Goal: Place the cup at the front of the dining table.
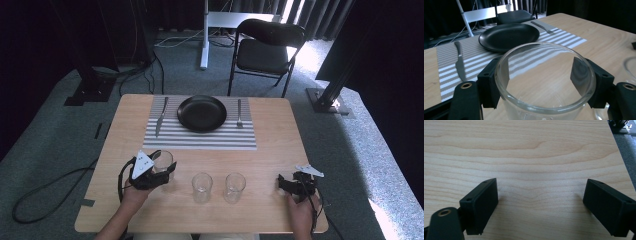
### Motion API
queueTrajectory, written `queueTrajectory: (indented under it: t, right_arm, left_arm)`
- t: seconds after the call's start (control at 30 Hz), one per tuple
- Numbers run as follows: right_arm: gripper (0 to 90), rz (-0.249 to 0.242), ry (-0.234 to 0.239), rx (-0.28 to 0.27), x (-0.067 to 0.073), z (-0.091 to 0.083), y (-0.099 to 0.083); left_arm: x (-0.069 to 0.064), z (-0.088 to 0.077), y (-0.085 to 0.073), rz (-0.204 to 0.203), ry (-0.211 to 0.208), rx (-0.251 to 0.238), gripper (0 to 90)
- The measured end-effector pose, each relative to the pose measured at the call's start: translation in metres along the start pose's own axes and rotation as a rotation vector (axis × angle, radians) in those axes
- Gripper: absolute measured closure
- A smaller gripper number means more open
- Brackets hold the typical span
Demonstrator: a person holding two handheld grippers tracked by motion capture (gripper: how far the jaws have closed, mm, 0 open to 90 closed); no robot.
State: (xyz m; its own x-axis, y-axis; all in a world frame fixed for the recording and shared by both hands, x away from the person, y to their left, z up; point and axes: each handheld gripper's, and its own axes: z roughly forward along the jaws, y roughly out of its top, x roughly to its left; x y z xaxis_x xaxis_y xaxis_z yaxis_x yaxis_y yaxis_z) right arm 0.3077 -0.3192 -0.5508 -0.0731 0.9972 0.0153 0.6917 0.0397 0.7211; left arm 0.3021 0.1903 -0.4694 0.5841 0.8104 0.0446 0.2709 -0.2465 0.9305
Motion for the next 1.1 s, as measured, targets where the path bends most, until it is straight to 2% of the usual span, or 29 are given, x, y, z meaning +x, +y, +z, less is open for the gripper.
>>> queueTrajectory:
  t: [0.33,0.6,0.63,0.8,0.97,1.1]
  right_arm:
    - [12.1,0.0,0.0,0.0,0.0,0.0,0.0]
    - [12.0,0.0,0.0,0.001,0.0,0.0,0.0]
    - [12.0,0.0,0.0,0.001,0.0,0.0,0.0]
    - [12.1,0.0,0.0,0.0,0.0,0.0,0.0]
    - [12.1,-0.001,0.0,0.0,0.0,0.0,0.0]
    - [12.1,-0.001,0.0,0.0,0.0,0.0,0.0]
  left_arm:
    - [0.018,0.024,0.01,-0.054,0.037,-0.006,29.3]
    - [0.028,0.04,0.021,-0.063,0.058,-0.004,29.3]
    - [0.033,0.045,0.026,-0.068,0.07,-0.009,29.3]
    - [0.044,0.056,0.035,-0.088,0.08,-0.01,29.2]
    - [0.053,0.063,0.041,-0.108,0.085,-0.019,29.2]
    - [0.058,0.071,0.044,-0.106,0.094,-0.008,29.2]
